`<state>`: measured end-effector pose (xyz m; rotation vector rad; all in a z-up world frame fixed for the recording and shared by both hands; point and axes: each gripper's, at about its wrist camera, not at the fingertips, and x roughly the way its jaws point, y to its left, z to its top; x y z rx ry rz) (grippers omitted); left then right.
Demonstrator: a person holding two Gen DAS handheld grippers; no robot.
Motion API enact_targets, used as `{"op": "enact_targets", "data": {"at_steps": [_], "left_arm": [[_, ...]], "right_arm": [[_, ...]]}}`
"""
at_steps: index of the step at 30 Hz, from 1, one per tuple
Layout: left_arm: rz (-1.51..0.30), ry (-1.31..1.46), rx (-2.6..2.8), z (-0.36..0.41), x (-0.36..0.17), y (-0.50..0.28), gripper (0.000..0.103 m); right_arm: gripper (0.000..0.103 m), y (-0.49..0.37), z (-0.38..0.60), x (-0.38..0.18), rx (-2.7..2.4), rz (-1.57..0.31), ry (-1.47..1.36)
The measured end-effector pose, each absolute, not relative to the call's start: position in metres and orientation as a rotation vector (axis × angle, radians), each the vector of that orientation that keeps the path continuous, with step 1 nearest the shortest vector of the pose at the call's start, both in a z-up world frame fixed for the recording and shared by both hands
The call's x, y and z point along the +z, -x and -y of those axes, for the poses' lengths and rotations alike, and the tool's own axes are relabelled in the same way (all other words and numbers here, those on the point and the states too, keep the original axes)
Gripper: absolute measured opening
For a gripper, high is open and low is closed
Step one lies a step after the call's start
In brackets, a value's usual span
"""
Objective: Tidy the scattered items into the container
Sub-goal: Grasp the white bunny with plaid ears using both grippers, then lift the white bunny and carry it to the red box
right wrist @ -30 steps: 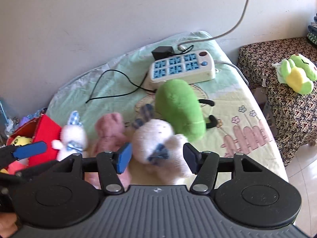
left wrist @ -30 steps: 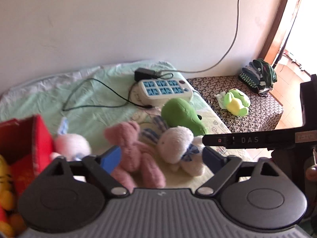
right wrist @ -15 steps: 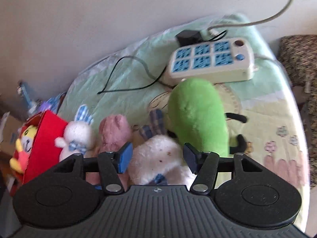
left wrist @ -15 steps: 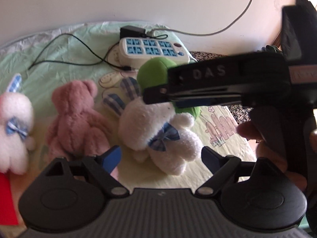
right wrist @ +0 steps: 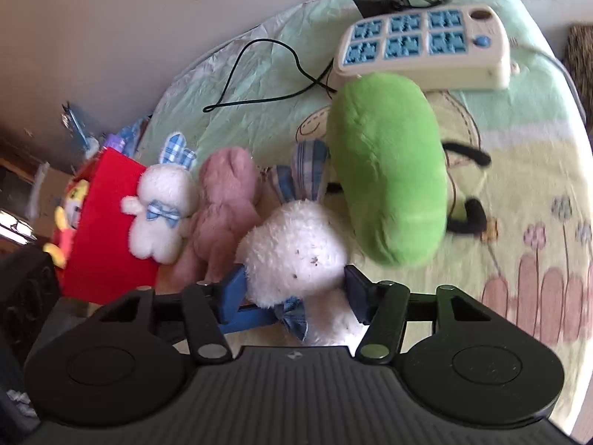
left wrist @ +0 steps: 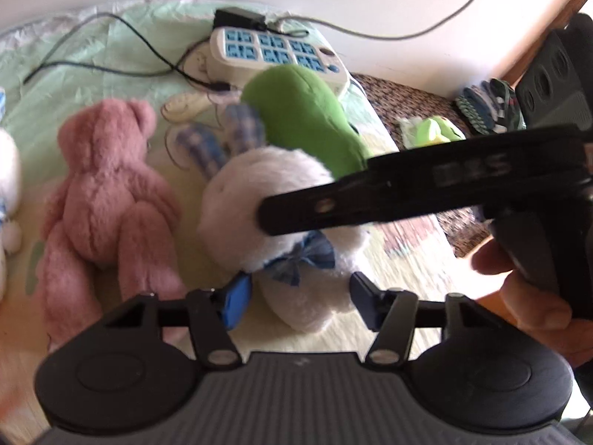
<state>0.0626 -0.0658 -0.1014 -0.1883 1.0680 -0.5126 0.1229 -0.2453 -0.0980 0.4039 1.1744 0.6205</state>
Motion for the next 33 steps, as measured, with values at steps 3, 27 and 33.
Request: {"op": "enact_targets", "data": {"at_steps": [3, 27, 33], "left_arm": [[-1.044, 0.13, -0.514, 0.07, -0.1, -0.059, 0.059], [-0.944, 0.139, -0.568, 0.075, -0.063, -0.045, 0.057], [-0.826, 0.138, -0.531, 0.046, -0.021, -0.029, 0.057]], "right_arm": [[0.06, -0.116, 0.254, -0.102, 0.601, -1.172, -0.441], [0.056, -0.077, 0.264, -0.077, 0.498, -1.051, -0.624], [0.054, -0.065, 0.238, -0.039, 0.551, -0.971, -0.603]]}}
